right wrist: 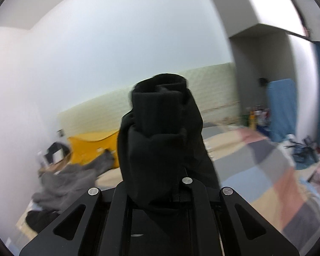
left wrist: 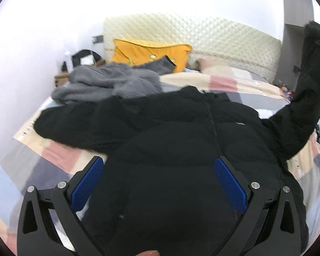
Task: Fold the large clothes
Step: 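Lift the held sleeve and fold it across the jacket body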
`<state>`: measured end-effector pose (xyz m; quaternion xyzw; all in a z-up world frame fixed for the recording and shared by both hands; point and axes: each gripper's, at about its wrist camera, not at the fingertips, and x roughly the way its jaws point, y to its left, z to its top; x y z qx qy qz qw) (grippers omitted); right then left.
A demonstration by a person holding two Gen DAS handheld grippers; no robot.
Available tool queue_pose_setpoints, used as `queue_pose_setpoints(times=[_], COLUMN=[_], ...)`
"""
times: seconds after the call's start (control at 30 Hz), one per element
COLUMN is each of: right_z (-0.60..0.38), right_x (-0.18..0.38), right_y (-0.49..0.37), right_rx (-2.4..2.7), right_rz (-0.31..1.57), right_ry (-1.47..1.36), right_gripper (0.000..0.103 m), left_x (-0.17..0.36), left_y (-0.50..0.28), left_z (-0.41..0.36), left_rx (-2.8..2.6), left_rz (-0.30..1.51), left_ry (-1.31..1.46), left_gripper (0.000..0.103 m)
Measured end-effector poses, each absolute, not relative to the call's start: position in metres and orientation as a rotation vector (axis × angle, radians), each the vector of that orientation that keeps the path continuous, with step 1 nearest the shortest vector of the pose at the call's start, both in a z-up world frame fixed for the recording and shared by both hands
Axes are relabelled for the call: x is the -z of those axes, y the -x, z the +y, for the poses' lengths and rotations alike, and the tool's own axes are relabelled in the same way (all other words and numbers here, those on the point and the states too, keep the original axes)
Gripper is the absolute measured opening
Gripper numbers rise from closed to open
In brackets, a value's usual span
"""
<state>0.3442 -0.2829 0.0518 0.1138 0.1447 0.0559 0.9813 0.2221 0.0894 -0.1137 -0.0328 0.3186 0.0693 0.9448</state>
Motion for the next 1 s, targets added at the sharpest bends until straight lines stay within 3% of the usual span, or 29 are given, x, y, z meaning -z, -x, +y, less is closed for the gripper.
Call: queue_pose_setpoints(times=[0.47,1.0], right_z=[-0.113,-0.003], right_x=[0.05,0.235], right_y=[-0.362,-0.372], right_rx=[-0.416,-0.445], right_rz=[0.431,0.728], right_ry=[-0.229,-0.016], right_gripper=[0.01,0.011], left_x=[0.116,0.148], left_y=[-0.214,-0.236], left_z=[0.131,0.184], left_rx=[-0.103,-0.167], left_rz=[0.63,0.717], left_ry=[0.05,0.195], left_gripper=[0.103,0.103])
